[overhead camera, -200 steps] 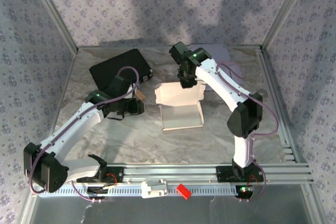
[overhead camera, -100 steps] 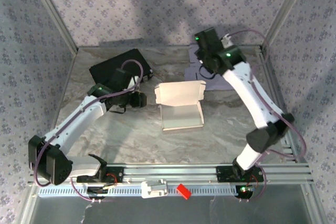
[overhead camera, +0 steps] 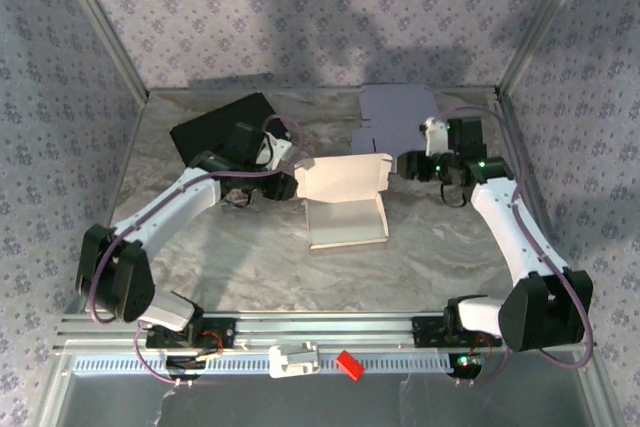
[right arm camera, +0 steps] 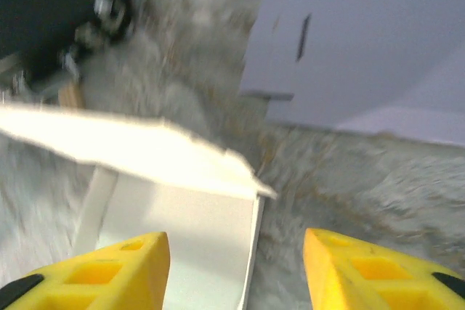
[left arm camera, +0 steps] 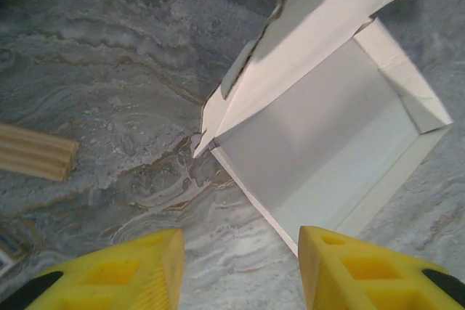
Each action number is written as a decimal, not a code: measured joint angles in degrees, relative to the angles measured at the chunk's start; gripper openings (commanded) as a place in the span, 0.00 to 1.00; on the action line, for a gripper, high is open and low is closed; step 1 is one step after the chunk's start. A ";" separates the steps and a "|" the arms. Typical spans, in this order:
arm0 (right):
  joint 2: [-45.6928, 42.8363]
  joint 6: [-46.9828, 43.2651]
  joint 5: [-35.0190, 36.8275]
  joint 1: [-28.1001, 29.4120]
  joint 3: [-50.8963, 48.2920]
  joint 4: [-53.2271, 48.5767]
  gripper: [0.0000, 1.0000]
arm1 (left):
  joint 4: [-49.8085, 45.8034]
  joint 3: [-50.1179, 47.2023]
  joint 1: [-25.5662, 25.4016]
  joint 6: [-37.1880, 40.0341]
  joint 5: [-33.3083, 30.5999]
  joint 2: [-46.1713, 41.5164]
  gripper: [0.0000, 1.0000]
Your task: Fold the paper box
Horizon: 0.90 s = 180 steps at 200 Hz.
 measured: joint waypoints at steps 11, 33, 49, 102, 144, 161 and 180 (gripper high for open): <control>1.25 -3.82 -2.05 0.26 -1.53 0.33 0.57 | 0.63 0.13 0.11 1.27 0.00 2.40 0.46; 4.50 -9.97 -3.89 0.22 -2.01 1.75 0.59 | 1.68 0.24 0.35 2.75 0.04 5.44 0.47; 7.32 -13.60 -4.74 0.22 -1.97 2.82 0.58 | 1.84 0.52 0.61 3.41 0.46 5.92 0.47; 15.54 -21.75 -5.90 -0.13 2.45 2.80 0.58 | 3.21 4.68 0.85 4.20 2.69 8.20 0.45; 18.49 -25.97 -8.31 -0.81 7.37 1.92 0.54 | 3.08 6.05 0.85 4.66 3.89 10.67 0.39; 19.37 -26.75 -9.38 -0.79 8.59 1.38 0.51 | 3.08 6.54 0.85 4.81 4.26 10.78 0.35; 19.89 -27.52 -9.79 -0.81 9.29 0.68 0.45 | 3.06 7.13 0.85 4.68 4.44 10.80 0.29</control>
